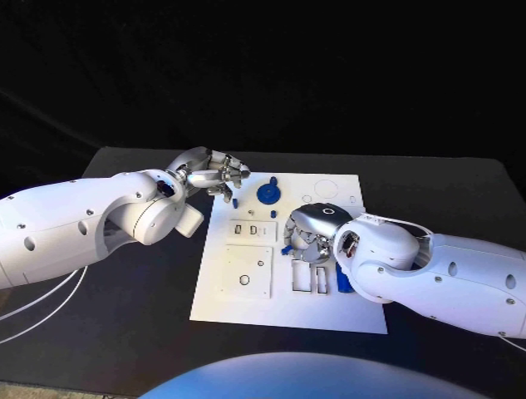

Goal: Assemble the parts on the task board

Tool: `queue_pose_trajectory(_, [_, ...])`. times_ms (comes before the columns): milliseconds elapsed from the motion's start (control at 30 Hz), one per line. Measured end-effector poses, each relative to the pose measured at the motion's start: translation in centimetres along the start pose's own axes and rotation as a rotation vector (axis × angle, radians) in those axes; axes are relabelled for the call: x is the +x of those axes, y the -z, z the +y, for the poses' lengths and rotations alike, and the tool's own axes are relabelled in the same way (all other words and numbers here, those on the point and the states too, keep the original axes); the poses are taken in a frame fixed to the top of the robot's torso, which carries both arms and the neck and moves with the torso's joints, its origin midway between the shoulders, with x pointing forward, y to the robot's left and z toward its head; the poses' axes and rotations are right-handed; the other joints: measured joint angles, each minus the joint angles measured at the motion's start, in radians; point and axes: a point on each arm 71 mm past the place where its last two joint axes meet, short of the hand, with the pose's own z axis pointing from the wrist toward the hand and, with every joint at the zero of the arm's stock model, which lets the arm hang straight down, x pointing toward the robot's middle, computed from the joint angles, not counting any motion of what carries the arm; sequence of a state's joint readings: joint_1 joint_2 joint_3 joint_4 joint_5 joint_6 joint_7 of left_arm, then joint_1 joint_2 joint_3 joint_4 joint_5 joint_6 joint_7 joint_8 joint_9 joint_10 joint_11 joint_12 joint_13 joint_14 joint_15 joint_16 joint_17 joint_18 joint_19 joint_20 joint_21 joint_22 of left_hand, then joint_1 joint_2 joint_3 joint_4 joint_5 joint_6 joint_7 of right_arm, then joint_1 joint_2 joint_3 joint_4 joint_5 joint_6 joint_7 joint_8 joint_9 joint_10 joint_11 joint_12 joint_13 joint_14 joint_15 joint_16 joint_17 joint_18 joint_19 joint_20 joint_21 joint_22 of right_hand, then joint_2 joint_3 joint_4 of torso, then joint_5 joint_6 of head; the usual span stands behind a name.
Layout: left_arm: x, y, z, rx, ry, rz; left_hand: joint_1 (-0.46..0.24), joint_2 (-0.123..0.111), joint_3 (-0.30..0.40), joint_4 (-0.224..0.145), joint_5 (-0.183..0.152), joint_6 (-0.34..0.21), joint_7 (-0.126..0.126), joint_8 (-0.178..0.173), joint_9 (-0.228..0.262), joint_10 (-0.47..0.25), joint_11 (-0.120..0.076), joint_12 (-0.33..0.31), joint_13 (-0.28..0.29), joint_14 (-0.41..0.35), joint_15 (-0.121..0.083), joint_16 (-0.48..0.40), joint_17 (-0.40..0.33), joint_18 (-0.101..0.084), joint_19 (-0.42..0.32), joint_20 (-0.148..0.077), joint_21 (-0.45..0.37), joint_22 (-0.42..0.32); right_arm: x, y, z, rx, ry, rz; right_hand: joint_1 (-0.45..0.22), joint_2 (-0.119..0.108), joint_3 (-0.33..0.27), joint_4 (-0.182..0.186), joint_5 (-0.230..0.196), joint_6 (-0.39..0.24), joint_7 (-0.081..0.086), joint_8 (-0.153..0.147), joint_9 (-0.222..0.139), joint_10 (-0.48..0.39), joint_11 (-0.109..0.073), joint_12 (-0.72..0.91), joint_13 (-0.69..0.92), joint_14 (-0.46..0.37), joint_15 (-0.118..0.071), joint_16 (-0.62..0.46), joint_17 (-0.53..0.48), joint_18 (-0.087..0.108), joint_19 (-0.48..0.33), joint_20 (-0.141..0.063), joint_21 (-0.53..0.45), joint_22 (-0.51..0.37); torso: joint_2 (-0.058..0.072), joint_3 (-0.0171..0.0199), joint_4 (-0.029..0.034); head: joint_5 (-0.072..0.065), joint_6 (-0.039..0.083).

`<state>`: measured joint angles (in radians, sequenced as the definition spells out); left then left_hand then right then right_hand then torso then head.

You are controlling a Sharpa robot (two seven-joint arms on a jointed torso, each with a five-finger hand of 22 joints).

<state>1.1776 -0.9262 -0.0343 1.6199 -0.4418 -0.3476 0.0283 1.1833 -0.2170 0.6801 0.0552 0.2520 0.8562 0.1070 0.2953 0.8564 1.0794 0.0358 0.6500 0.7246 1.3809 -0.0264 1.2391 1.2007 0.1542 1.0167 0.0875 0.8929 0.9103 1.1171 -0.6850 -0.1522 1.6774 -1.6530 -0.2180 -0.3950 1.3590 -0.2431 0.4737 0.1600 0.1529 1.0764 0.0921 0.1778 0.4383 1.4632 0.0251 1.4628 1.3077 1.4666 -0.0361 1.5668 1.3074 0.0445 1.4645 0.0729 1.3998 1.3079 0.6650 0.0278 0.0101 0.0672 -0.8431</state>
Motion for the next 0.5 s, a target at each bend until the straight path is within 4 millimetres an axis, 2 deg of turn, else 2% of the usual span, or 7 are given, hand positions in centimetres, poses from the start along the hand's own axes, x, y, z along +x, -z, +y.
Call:
queue_pose_trajectory(267, [-0.03,-0.03,0.02,-0.002,0.000,-0.001,0.000,0.000,-0.003,-0.003,0.000,0.000,0.000,0.000,0.000,0.000,0.000,0.000,-0.001,0.000,0.000,0.000,0.000,0.000,0.000,0.000,0.000,0.000,0.02,-0.19,0.01,-0.002,0.007,0.000,-0.007,-0.003,-0.002,-0.002,-0.006,-0.008,0.008,-0.010,-0.004,0.000,0.000,0.000,0.000,0.000,0.000,0.000,0.000,0.000,0.000,0.000,0.000,0.000,0.000,-0.0001,0.0000,0.001,-0.001])
queue_pose_trajectory(500, [-0.04,-0.04,0.04,-0.003,0.000,-0.001,0.004,-0.004,-0.003,-0.003,0.000,0.000,0.000,0.000,-0.001,0.000,0.000,0.000,-0.002,0.000,0.000,0.000,0.000,0.000,0.000,0.000,0.000,0.000,0.00,-0.41,-0.04,-0.002,0.015,-0.002,-0.011,-0.007,-0.003,-0.003,-0.008,-0.008,0.008,-0.010,-0.005,0.000,0.000,0.000,0.000,0.000,0.000,0.000,0.000,0.002,0.000,0.000,0.000,0.000,-0.001,-0.0001,-0.0003,0.002,-0.002])
